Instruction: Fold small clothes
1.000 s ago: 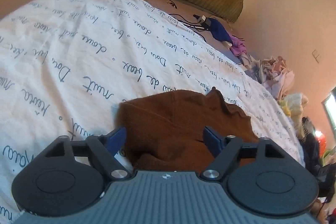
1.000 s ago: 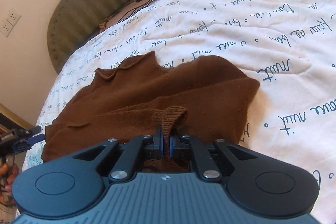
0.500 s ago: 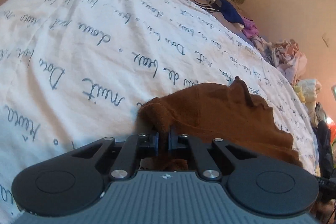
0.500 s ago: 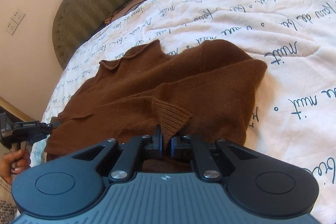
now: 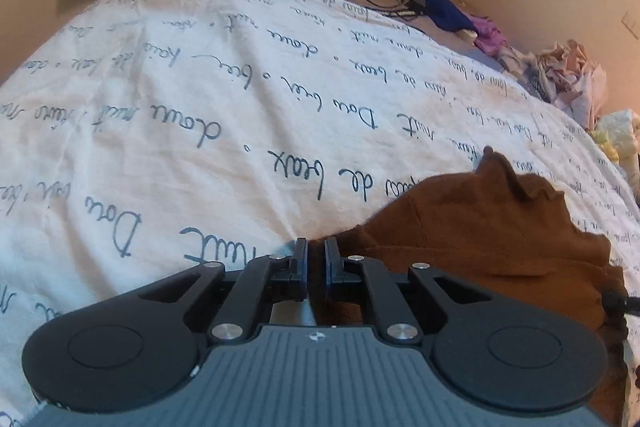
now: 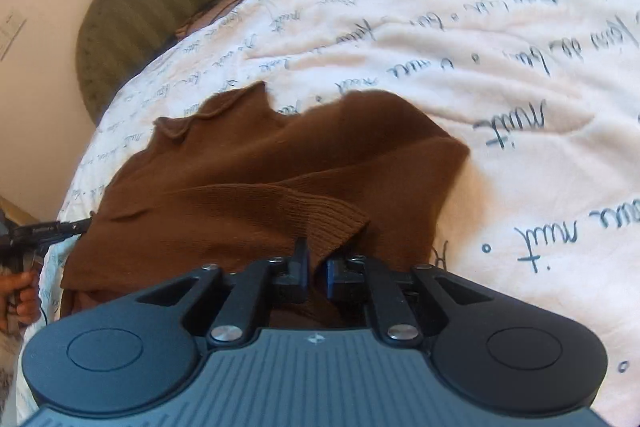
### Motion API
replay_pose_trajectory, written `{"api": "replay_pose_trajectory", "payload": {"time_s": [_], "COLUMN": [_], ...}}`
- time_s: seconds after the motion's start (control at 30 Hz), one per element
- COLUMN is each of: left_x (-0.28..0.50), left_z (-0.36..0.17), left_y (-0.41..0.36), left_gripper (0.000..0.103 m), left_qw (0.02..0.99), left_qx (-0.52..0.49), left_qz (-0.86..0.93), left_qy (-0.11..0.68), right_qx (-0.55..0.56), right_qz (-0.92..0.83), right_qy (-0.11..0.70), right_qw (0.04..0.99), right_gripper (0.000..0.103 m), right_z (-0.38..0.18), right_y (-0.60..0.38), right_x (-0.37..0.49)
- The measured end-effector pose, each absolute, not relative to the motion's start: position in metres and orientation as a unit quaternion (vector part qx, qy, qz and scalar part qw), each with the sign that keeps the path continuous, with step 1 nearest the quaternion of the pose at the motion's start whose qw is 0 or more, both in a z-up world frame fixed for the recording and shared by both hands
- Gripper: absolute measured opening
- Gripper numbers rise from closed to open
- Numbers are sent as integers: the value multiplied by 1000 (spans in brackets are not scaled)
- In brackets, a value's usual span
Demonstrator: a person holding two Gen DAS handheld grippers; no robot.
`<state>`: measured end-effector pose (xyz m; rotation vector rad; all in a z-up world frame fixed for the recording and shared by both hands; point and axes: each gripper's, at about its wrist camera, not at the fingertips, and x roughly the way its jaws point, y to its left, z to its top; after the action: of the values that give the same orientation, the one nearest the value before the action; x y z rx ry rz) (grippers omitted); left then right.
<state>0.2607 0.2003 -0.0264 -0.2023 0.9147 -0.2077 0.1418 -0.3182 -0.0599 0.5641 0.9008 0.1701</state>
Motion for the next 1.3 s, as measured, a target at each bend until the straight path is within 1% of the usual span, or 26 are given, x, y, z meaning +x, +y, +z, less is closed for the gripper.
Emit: {"api": "replay_pose_trajectory", "payload": {"time_s": [0.07,0.1,0.13,0.17,0.2,0.27,0.37,0.4,0.43,0.47,0.5,0.53,0.67,0.77,0.8,0.83,0.87,0.9,0.97,1.0,1.03,1.1,1.13,1.17,1.2,1.3], "left_x": [250,241,234,225,214,194,181,179,179,178,179,180,176,169,168,165,159,151,128,113,99,75,66,58,54,50], "left_z": [-11,0,6,10,12,9,-16,-30,-40,-43,-43,-42,-34,-39,-43,-43,-39,-33,-22,-19,-19,-23,-28,-34,-41,-49], "left_y": [210,217,221,222,221,214,199,194,192,189,189,192,204,212,217,222,224,225,223,223,221,212,208,204,200,192], "left_gripper": [16,20,23,34,49,58,58,54,48,34,25,22,20,21,23,23,24,24,29,38,43,64,68,77,81,82], "left_qw": [894,897,891,881,874,870,854,849,847,851,855,852,854,858,857,855,856,858,856,847,838,832,832,833,834,849], "left_qx": [-107,-119,-133,-150,-156,-140,-133,-136,-137,-128,-119,-128,-123,-121,-132,-151,-158,-157,-165,-188,-203,-209,-210,-215,-220,-234], "left_qz": [-93,-96,-121,-152,-169,-183,-197,-195,-194,-189,-178,-174,-172,-159,-155,-156,-155,-157,-170,-196,-213,-215,-216,-215,-208,-185], "left_qy": [424,415,417,423,427,435,462,473,476,474,473,477,476,474,474,471,467,463,459,457,459,467,466,462,461,437], "right_qx": [284,286,286,285,284,273,253,243,235,225,207,187,189,169,160,159,168,177,190,188,187,181,181,185,189,177], "right_qz": [81,85,87,87,84,102,95,83,75,76,78,74,68,58,56,60,61,59,62,68,76,96,98,101,118,132], "right_qy": [425,418,405,394,388,384,400,406,414,425,426,423,403,410,432,450,437,439,433,418,399,384,384,382,381,367], "right_qw": [856,858,864,869,873,876,876,877,876,874,877,884,893,894,886,877,882,879,879,886,895,900,900,900,897,904], "right_gripper": [27,47,71,81,86,86,84,69,19,5,7,7,7,8,17,21,22,27,55,78,88,88,88,88,88,88], "right_z": [-53,-49,-43,-38,-36,-33,-42,-46,-50,-53,-53,-49,-31,-34,-43,-53,-52,-48,-33,-23,-15,-8,-10,-14,-17,-26], "right_y": [-321,-322,-323,-324,-325,-322,-311,-306,-303,-299,-295,-291,-297,-294,-292,-291,-292,-293,-294,-294,-295,-294,-295,-295,-293,-274], "right_x": [136,132,126,120,115,111,115,117,120,124,125,125,120,118,123,127,123,120,104,90,74,42,29,16,5,-14]}}
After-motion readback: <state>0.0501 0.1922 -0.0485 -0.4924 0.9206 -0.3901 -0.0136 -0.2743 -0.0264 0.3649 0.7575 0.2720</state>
